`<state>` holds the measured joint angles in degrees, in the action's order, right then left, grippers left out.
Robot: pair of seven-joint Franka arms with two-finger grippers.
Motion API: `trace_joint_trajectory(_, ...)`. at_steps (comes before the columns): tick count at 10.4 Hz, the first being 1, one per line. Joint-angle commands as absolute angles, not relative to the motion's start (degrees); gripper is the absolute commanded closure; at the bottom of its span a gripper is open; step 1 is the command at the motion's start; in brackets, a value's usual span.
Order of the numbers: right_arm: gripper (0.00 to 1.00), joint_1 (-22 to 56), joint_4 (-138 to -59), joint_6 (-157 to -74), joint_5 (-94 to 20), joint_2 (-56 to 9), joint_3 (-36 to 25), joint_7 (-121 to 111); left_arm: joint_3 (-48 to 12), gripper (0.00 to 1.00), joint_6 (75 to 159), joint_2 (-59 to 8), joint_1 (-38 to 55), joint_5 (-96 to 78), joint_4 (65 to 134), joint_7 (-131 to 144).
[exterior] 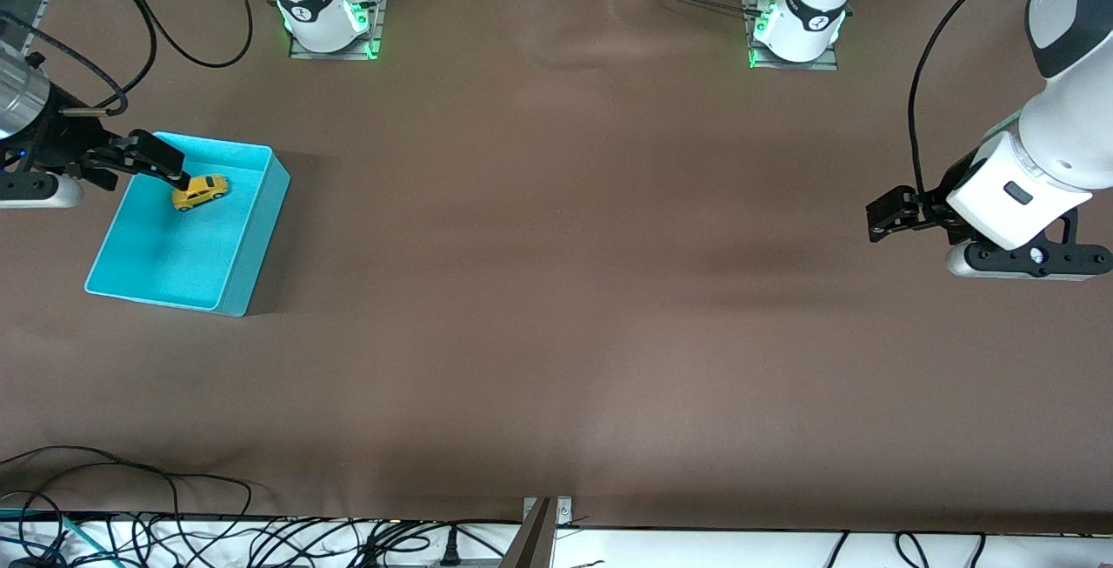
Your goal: Wind up and store yellow beetle car
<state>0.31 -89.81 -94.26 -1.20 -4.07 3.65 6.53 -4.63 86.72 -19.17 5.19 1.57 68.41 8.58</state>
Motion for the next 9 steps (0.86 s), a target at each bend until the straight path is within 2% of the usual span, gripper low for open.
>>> trace_joint_trajectory(1, 0.00, 0.35, -85.44, -88.97, 0.35, -5.18, 4.39, 11.06, -4.40, 0.00, 85.96, -19.60, 5.54, 1.93, 66.80, 7.47)
trace_joint_trajectory(3, 0.00, 0.18, -81.84, -87.37, 0.26, -6.33, 4.05, 10.64, -4.04, 0.00, 85.96, -19.60, 5.36, 2.02, 66.80, 7.47)
trace_joint_trajectory(9, 0.00, -0.09, -81.65, -91.84, 0.18, -7.74, 3.52, 10.28, -4.39, 0.00, 85.96, -19.51, 5.45, 1.93, 66.80, 7.47)
